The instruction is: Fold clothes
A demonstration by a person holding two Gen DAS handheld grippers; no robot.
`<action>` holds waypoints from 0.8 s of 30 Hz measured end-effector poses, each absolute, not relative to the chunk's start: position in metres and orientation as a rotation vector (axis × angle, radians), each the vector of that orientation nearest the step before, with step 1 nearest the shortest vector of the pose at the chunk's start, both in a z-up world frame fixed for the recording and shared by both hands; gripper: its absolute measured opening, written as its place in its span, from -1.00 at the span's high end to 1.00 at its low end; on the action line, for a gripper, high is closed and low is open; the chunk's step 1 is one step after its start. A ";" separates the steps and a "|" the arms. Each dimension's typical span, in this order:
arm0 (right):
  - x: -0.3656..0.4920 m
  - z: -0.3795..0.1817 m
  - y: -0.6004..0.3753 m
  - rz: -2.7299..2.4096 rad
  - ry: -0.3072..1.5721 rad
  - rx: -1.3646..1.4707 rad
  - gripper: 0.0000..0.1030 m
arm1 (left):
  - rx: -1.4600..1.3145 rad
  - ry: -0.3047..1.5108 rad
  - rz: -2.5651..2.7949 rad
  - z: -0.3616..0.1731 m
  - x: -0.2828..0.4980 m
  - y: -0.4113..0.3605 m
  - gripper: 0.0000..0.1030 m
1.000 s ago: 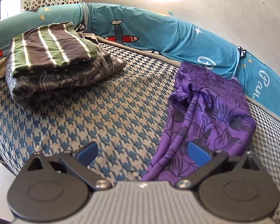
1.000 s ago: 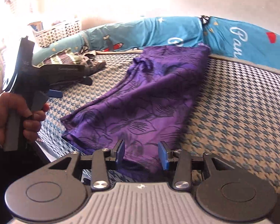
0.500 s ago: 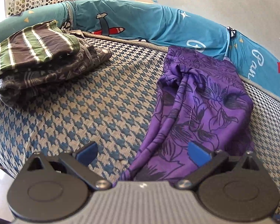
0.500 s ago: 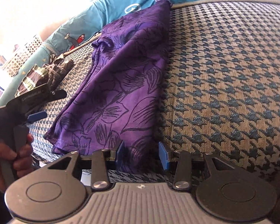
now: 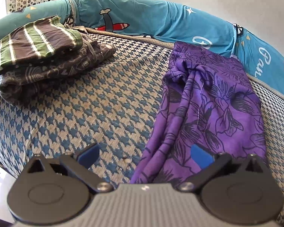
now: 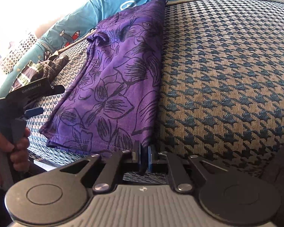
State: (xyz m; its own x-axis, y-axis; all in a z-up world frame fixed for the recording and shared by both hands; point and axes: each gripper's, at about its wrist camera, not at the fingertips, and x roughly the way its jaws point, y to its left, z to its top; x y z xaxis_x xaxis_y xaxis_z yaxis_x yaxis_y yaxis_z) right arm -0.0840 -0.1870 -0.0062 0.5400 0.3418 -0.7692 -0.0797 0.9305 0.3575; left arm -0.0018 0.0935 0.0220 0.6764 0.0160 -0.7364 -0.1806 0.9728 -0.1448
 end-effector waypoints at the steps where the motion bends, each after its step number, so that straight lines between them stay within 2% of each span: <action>1: -0.084 -0.005 -0.185 0.258 0.971 0.280 0.85 | -0.214 0.823 0.110 0.022 -0.001 0.094 -1.00; 9: -0.085 0.019 -0.181 0.233 0.989 0.089 0.78 | -0.220 0.805 0.077 0.035 0.021 0.098 -1.00; 18: -0.061 0.054 -0.150 0.358 0.781 0.026 0.67 | -0.079 0.778 0.085 0.053 0.062 0.098 -1.00; 24: -0.007 0.048 -0.098 0.422 0.700 -0.033 0.67 | -0.145 0.776 0.112 0.049 0.087 0.123 -1.00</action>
